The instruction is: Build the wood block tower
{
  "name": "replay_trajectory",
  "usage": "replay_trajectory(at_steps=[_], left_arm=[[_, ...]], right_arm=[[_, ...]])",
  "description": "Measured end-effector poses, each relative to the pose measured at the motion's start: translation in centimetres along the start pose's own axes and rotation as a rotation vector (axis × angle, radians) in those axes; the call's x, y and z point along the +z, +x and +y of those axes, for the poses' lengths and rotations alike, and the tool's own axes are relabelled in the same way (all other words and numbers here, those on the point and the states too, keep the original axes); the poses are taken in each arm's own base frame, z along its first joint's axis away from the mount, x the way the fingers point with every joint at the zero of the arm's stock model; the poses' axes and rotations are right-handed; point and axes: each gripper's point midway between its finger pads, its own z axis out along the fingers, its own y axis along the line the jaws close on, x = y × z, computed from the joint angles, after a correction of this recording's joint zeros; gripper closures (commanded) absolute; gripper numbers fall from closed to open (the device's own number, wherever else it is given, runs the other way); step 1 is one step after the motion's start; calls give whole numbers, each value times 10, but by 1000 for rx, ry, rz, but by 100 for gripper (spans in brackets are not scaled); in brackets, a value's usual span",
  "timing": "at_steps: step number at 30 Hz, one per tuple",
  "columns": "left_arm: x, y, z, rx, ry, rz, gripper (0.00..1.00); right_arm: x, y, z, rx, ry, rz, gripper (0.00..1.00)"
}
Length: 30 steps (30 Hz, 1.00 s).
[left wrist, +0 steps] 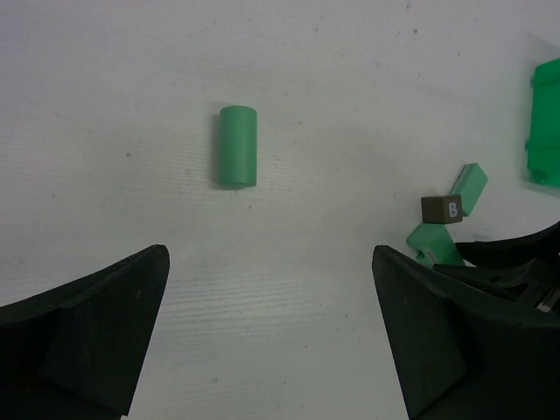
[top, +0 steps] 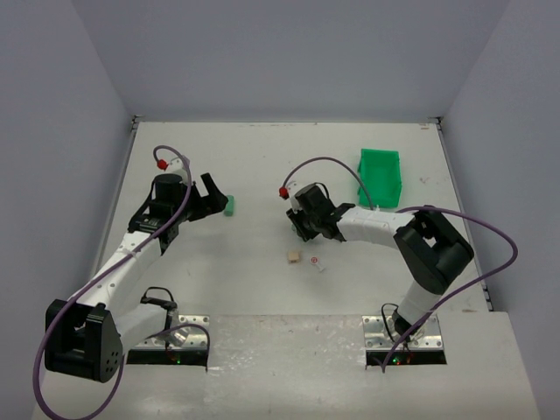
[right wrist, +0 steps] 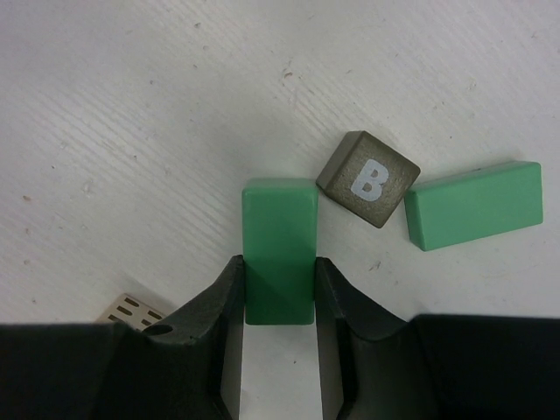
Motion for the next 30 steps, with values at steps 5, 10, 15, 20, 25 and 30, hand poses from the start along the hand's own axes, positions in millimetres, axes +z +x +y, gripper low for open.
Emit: replay_trajectory(at_steps=[5,10,15,20,25,30], left_arm=[[0,0,1,0,-6,-2,0],[0,0,1,0,-8,-3,0],[0,-1,3,0,-15,-7,0],[1,-2,5,-1,-25,-11,0],[1,-3,7,-1,-40,-16,0],[5,-1,13,-11,-67,-11,0]], right_arm=[[-2,-7,1,-83,-24,-12,94],[-13,-35,15,-287,-144,-96,94],[-30,-73,32,-474,-262,-201,94],[-28,-105,43,-547,-320,-270,94],[-15,-83,58,-566,-386,-200,94],[-18,-70,90,-604,-406,-180,93]])
